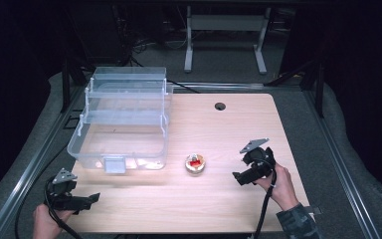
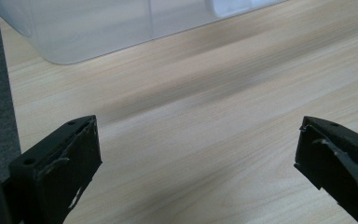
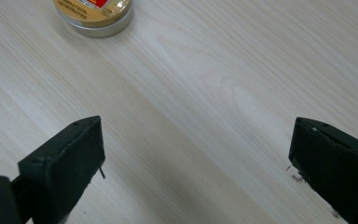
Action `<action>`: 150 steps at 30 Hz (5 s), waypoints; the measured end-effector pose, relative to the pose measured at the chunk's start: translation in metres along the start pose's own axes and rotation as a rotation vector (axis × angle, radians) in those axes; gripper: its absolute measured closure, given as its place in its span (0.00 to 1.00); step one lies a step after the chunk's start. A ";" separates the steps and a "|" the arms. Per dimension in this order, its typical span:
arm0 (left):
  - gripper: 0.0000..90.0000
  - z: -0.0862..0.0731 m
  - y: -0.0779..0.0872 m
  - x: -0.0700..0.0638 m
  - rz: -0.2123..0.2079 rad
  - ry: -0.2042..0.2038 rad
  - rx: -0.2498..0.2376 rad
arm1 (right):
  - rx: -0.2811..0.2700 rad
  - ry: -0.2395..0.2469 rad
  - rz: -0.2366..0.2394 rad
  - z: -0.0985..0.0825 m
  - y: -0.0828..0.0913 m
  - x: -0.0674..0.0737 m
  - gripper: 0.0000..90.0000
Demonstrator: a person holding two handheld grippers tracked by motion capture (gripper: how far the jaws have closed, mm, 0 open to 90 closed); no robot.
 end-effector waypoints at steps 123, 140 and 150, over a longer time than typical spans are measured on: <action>0.00 -0.003 0.004 -0.003 -0.023 -0.017 0.044 | 0.462 0.085 0.000 -0.007 -0.003 -0.030 0.22; 0.00 0.003 -0.001 -0.011 -0.037 -0.041 0.053 | 0.482 -0.105 0.045 -0.083 -0.009 -0.063 0.22; 0.00 0.002 -0.004 -0.011 -0.039 -0.038 0.064 | 0.530 -0.177 0.059 -0.115 -0.017 -0.073 0.22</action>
Point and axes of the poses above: each handheld gripper's, and its own axes: y roughly backward along the jaws, z roughly out of its top, x roughly to its left, the point moved 10 cm from there along -y, roughly forward along the jaws, and after that the axes turned 9 degrees about y, right-handed, at the moved point
